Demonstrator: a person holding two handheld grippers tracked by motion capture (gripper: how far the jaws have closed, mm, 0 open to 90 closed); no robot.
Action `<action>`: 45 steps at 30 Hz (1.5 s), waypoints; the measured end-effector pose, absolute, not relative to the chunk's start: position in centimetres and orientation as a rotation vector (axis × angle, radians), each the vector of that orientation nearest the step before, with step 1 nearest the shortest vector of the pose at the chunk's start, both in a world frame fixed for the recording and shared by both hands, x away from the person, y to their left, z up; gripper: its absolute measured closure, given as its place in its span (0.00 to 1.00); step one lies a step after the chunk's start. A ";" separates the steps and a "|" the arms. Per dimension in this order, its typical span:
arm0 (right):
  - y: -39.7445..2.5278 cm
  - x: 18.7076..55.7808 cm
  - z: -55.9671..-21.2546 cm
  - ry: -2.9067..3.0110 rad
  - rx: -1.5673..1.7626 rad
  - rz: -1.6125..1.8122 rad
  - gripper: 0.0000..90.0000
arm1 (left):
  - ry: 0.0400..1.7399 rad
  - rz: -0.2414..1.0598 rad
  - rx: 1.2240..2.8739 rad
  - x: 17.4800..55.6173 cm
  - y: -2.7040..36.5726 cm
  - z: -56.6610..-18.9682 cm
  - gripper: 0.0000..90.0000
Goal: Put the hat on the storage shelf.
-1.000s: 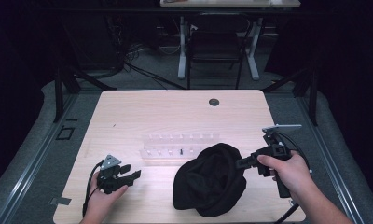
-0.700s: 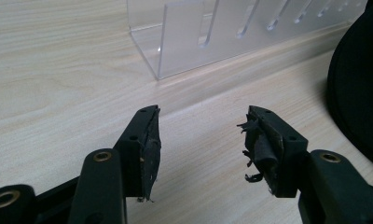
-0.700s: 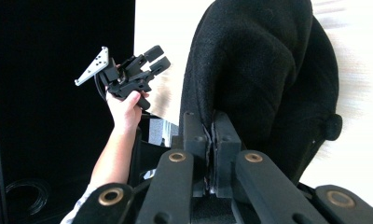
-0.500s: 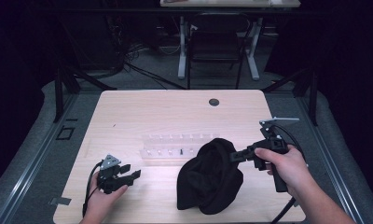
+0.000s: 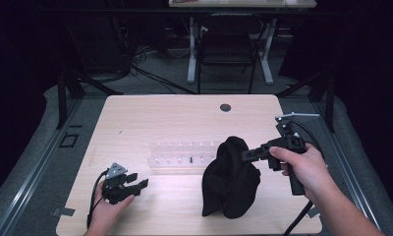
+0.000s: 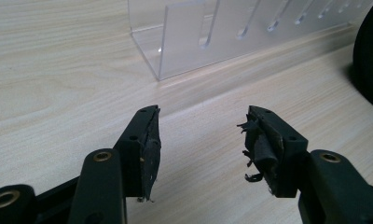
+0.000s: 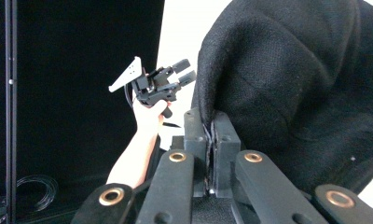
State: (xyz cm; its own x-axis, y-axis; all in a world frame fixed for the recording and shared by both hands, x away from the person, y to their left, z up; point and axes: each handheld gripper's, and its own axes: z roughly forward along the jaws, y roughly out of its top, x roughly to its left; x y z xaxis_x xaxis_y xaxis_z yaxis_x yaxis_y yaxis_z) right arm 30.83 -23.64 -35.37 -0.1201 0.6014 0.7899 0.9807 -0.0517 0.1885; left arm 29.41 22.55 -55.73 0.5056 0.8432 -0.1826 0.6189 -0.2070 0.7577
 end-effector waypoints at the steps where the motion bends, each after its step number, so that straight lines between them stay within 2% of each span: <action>1: -23.7 30.8 -35.2 -1.761 -1.671 -1.048 0.98 | 1.204 0.344 1.926 29.4 22.5 -55.7 0.51; 18: -24.4 31.6 -32.7 -1.735 -1.655 -1.172 0.98 | 1.201 0.344 1.930 29.5 22.5 -55.8 0.50; 45: -21.6 35.5 -29.7 -1.743 -1.616 -1.254 0.98 | 1.203 0.334 1.934 29.5 22.7 -55.7 0.50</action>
State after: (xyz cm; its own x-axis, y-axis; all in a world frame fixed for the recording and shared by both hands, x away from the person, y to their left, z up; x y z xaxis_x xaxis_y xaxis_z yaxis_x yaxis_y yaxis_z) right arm 35.47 -21.57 -29.75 -0.2117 0.5359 0.8173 0.9453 -0.1001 0.3105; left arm 29.50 22.67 -55.65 0.5096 0.8402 -0.1855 0.6240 -0.2124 0.7520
